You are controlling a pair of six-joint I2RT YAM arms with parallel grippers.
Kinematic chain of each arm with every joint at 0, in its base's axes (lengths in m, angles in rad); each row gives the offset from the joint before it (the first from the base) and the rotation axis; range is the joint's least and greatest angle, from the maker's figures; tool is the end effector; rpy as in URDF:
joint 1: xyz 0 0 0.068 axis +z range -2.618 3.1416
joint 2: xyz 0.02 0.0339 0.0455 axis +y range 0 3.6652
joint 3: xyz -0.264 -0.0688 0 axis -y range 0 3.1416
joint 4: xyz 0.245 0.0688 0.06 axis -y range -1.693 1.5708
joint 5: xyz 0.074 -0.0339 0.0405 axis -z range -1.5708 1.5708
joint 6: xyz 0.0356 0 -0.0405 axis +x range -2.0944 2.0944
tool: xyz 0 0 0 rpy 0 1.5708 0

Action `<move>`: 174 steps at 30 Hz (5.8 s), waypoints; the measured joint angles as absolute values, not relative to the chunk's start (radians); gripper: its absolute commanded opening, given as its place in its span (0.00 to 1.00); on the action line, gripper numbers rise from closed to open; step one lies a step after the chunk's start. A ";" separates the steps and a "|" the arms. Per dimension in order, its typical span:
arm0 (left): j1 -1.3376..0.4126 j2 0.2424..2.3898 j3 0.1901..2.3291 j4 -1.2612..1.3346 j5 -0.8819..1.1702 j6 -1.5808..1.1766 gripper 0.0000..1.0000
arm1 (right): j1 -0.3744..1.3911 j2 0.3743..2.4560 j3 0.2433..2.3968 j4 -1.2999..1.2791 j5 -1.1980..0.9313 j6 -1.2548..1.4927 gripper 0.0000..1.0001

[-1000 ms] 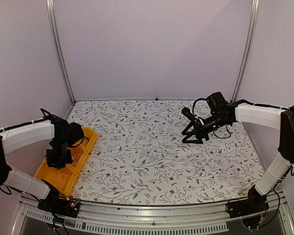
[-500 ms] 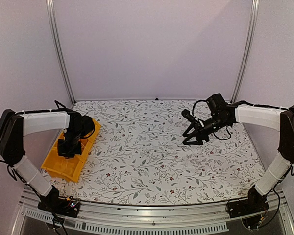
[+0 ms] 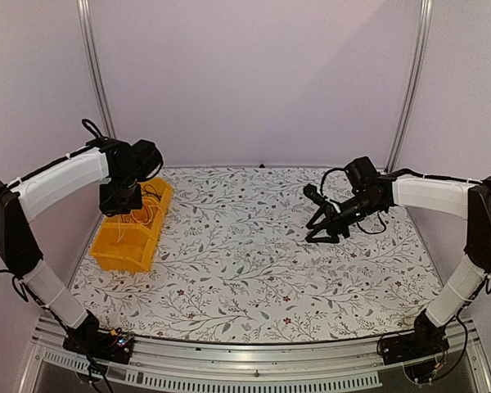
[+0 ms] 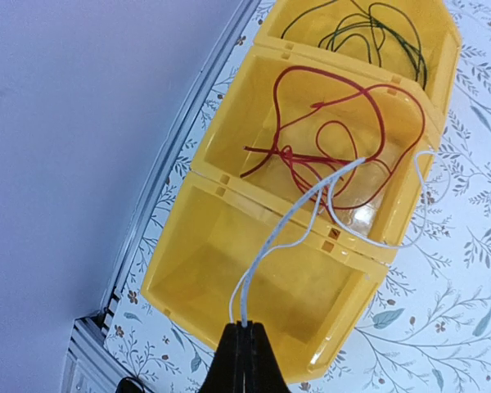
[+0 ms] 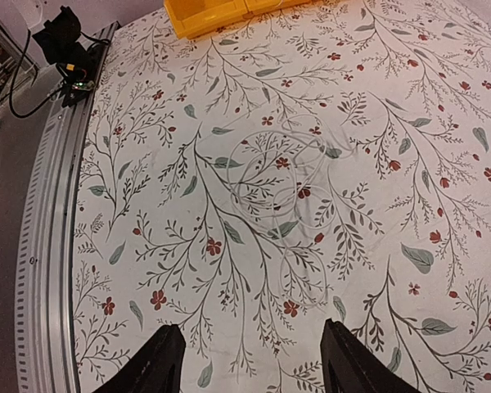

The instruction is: Untangle the cables

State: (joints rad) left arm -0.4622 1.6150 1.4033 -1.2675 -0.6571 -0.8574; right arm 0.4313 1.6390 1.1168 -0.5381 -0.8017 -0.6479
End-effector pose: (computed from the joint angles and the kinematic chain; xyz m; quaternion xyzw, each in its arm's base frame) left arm 0.2721 -0.1113 0.2827 -0.2001 0.9242 0.2281 0.2318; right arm 0.2877 0.1606 0.2205 -0.5423 0.7137 0.3502 0.2719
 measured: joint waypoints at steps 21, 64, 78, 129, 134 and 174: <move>-0.356 1.314 1.365 -1.368 -0.559 -0.826 0.00 | 0.432 1.642 1.117 -0.541 -0.802 -0.653 0.59; -0.291 1.156 1.615 -0.853 -0.173 -0.503 0.00 | 0.451 1.692 1.119 -0.561 -0.770 -0.656 0.57; -0.291 1.193 1.473 -1.128 -0.358 -0.546 0.00 | 0.453 1.714 1.119 -0.565 -0.764 -0.669 0.57; -0.259 1.273 1.176 -0.945 -0.317 -0.550 0.57 | 0.481 1.773 1.119 -0.579 -0.726 -0.686 0.56; -0.207 1.391 1.220 -0.902 -0.293 -0.467 0.54 | 0.486 1.780 1.119 -0.581 -0.712 -0.693 0.56; -0.061 1.658 1.188 -0.833 -0.165 -0.346 0.00 | 0.486 1.803 1.119 -0.584 -0.659 -0.697 0.55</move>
State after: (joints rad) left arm -0.0608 1.6577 1.1877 -0.8326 -0.1646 -0.3462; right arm 0.4862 1.8030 1.1187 -0.5838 -0.6590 -0.6968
